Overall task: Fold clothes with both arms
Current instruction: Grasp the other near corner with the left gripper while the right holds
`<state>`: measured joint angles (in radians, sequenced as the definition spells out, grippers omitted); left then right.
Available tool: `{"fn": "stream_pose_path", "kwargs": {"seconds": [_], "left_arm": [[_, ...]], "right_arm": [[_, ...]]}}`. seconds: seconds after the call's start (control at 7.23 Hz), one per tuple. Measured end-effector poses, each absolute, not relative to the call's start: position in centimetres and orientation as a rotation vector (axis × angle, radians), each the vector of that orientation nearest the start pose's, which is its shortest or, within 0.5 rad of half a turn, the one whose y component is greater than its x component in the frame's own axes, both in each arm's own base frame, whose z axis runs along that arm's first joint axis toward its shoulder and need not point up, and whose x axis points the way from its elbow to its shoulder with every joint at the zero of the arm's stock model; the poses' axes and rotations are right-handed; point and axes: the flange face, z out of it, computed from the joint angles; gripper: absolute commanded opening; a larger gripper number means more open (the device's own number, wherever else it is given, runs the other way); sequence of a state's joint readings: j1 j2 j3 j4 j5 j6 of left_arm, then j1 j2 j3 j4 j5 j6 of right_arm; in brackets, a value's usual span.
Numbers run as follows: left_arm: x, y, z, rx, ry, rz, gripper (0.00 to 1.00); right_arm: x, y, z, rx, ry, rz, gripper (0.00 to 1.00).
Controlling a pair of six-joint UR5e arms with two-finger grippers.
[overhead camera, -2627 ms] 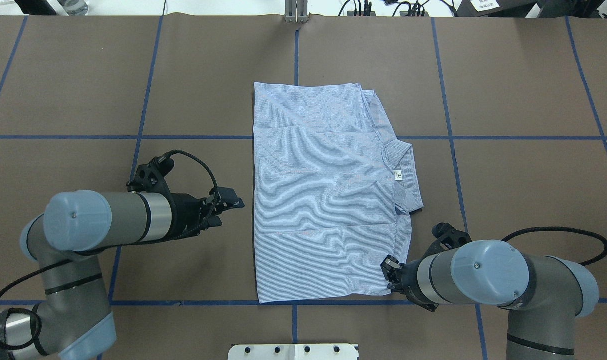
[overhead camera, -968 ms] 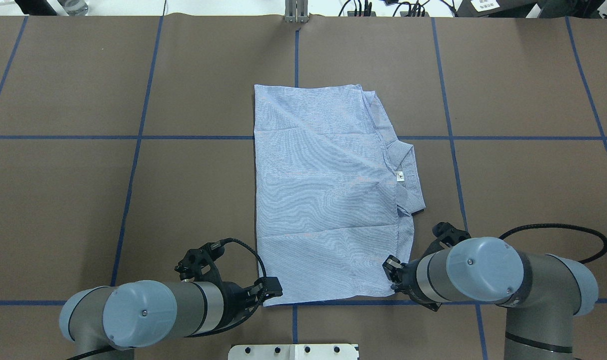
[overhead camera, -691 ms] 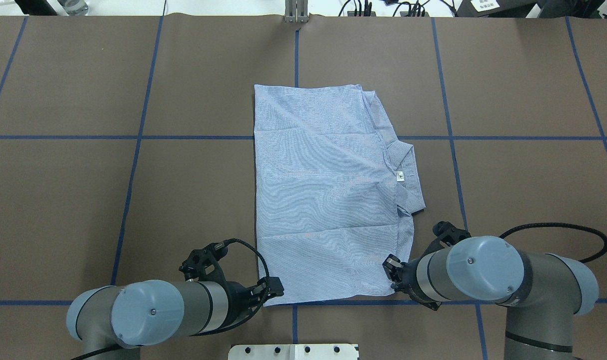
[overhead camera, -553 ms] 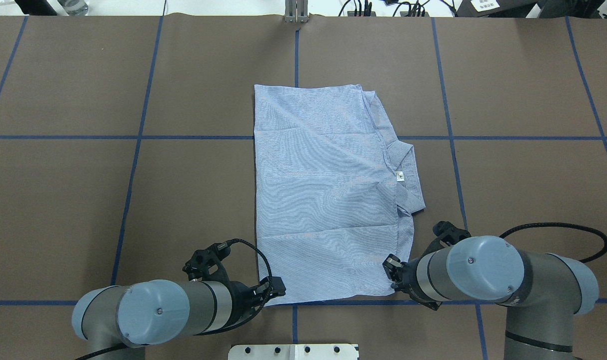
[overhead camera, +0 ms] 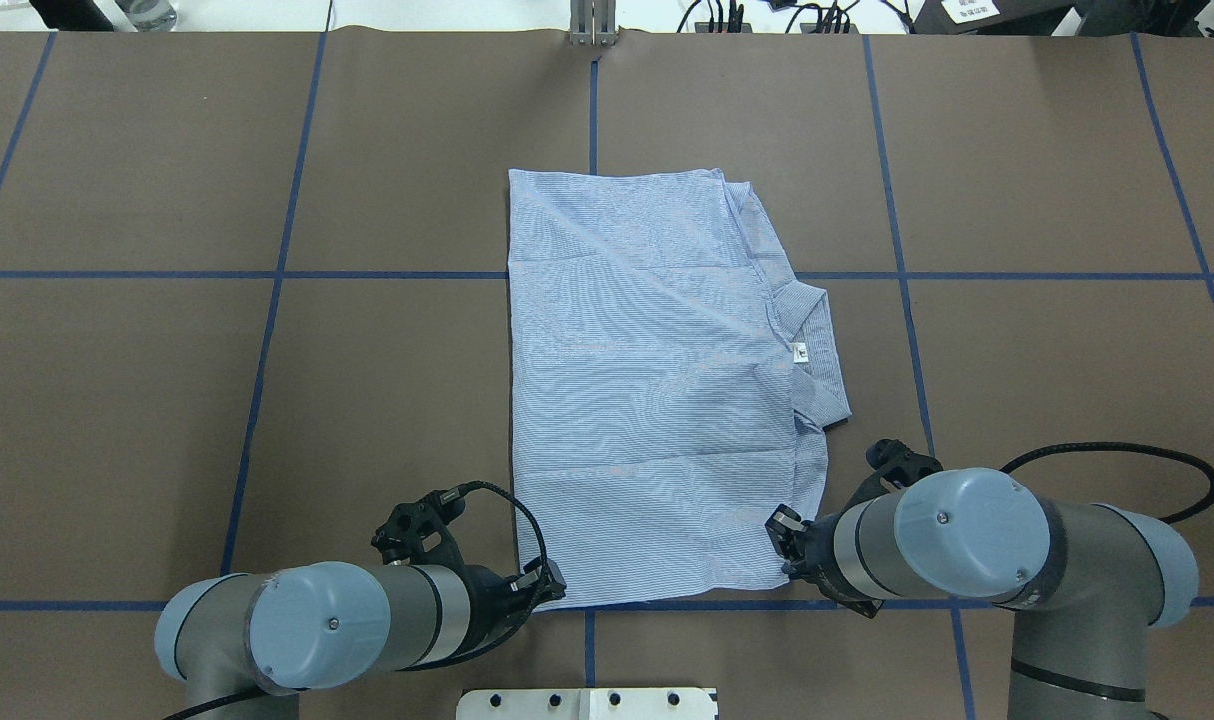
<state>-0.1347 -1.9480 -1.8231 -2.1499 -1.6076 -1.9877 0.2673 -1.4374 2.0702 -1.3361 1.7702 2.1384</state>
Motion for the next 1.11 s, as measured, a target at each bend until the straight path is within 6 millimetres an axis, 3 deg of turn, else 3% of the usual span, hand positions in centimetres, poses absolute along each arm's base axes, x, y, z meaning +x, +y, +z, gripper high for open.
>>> {"fn": "stream_pose_path", "kwargs": {"seconds": [0.28, 0.41, 0.69, 1.11], "left_arm": [[57.99, -20.79, 26.89, -0.206, 1.203, -0.458, 0.55], [58.01, -20.74, 26.88, -0.206, 1.203, -0.458, 0.45], [58.03, -20.69, 26.83, -0.208, 1.204, -0.458, 0.04], [57.90, -20.67, 26.87, -0.214, 1.203, -0.467, 0.00]], "right_arm": [[-46.28, -24.55, 33.84, -0.320, -0.846, 0.694, 0.00], [-46.23, -24.60, 33.78, -0.320, -0.848, 0.695, 0.00], [-46.14, -24.69, 33.71, -0.318, -0.850, 0.697, 0.00], [-45.97, -24.83, 33.56, -0.317, -0.854, 0.700, 0.00]]}}
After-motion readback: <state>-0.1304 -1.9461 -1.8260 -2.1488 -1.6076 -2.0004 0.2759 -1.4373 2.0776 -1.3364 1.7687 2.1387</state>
